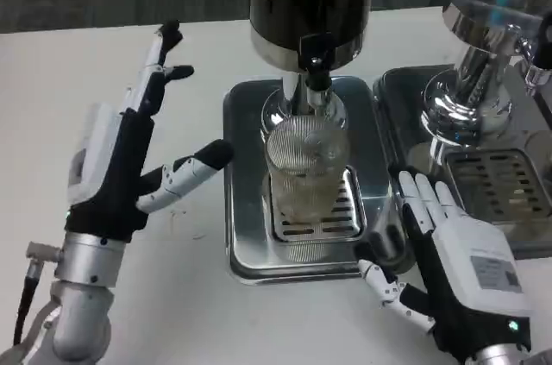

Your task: Grasp the cup under the faucet to collect the drink, then remove the cup.

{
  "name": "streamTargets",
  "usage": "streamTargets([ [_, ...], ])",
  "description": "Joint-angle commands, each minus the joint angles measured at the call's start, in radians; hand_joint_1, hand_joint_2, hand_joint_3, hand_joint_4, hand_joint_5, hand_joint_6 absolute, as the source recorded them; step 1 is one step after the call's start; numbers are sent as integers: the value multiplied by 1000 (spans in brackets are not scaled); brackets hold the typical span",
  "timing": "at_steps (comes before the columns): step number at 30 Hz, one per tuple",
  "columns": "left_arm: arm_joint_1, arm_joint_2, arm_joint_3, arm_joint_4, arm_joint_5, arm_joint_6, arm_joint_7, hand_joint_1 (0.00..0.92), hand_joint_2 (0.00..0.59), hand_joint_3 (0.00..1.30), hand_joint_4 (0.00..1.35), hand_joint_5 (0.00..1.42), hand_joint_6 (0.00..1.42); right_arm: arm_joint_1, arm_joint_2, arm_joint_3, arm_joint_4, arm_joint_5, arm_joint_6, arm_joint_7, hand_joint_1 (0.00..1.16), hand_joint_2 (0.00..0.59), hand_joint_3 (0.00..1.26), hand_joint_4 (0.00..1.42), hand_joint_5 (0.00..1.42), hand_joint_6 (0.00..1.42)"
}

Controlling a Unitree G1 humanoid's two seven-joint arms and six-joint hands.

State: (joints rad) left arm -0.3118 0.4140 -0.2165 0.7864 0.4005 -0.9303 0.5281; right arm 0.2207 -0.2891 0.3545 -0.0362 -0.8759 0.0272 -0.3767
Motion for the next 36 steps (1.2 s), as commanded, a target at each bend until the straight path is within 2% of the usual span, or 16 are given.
streamTargets([
  [1,51,22,36,-106,-94,-44,-151,0,35,5,0,151,62,-12,-8,-5,19,7,-23,-10,170,379,0,0,0,146],
  [6,97,13,74,-216,-203,-55,-292,0,64,1,0,104,45,-14,-8,-9,27,13,-33,-17,137,379,0,0,0,150],
  [14,73,-24,77,-283,-414,-45,-564,0,100,3,0,90,71,-20,-7,-8,36,9,-42,-21,131,380,0,0,0,158],
  [21,3,-69,86,-250,-438,-16,-708,0,111,12,0,100,88,-18,-3,-9,37,8,-40,-29,128,384,0,0,0,160],
  [29,-61,-154,96,-189,-436,14,-764,0,119,24,0,104,85,-15,1,-8,31,4,-31,-31,126,385,0,0,0,161],
  [36,-100,-193,104,-135,-424,14,-792,0,120,42,0,104,85,-6,10,-8,24,-2,-22,-37,126,385,0,0,0,161],
])
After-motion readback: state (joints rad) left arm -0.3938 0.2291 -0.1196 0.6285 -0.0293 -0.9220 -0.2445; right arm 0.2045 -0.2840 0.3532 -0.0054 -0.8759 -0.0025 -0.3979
